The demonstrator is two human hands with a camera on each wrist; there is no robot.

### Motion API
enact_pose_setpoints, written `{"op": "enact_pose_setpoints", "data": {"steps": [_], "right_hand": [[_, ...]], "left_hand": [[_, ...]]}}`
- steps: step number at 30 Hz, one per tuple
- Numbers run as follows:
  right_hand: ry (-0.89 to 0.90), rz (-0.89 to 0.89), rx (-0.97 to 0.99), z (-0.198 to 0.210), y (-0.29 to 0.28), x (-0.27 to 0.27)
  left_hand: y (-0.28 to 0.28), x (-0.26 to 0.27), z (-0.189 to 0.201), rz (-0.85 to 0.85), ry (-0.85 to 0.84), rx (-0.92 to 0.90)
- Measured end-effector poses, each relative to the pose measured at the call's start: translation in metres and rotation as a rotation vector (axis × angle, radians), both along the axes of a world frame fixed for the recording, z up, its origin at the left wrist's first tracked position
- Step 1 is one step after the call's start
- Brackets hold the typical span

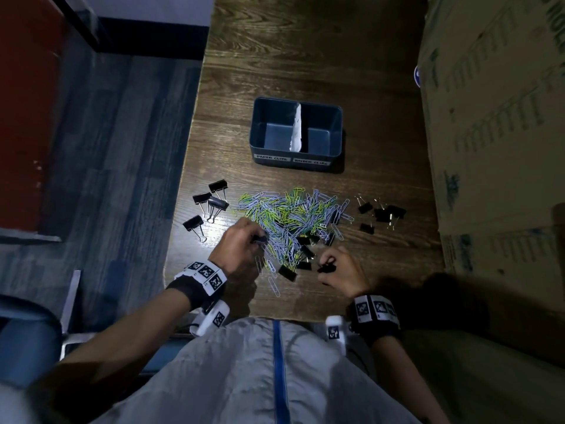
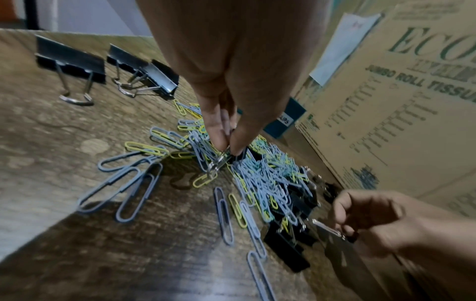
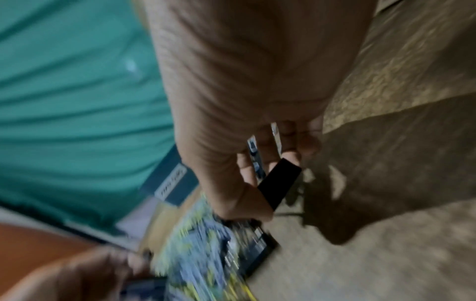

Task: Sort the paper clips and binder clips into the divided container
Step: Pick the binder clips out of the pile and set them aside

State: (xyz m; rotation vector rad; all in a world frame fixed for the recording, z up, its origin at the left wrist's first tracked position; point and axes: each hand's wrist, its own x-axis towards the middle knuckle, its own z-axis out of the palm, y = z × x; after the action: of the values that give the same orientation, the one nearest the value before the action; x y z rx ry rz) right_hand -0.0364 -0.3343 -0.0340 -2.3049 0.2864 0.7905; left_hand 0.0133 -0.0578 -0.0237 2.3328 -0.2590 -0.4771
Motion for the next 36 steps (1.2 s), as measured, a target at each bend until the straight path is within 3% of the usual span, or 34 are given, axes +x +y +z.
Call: {"op": "enact_pose_setpoints", "data": {"steps": [11,14,21,27,30,36], "right_hand": [[-0.068,-0.138,0.219,0.015,-0.019,0.025],[-0.147,-0.248,0.154,0.023,-0.030,0.034],[-0.295,-0.354,-0.242,0.020,-0.068,0.072],[-0.241,-0.320,-0.401,0.009,-0.070,0.084],[-0.305,-0.265,-0.466,0.004,-0.049,0.076],[-0.280,-0.096,-0.264,-0.016,-0.014,0.073]], "left_hand": [[0.008,0.008,-0.001,0.001,0.110,0.079],[0.008,0.007,-0.004,0.044,0.094,0.104],[0.008,0.003,-0.010,0.060,0.125,0.078],[0.009,0.005,-0.009,0.025,0.041,0.042],[0.014,0.004,-0.008,0.037,0.060,0.055],[0.036,0.010,-0.002,0.201,-0.012,0.063]]}}
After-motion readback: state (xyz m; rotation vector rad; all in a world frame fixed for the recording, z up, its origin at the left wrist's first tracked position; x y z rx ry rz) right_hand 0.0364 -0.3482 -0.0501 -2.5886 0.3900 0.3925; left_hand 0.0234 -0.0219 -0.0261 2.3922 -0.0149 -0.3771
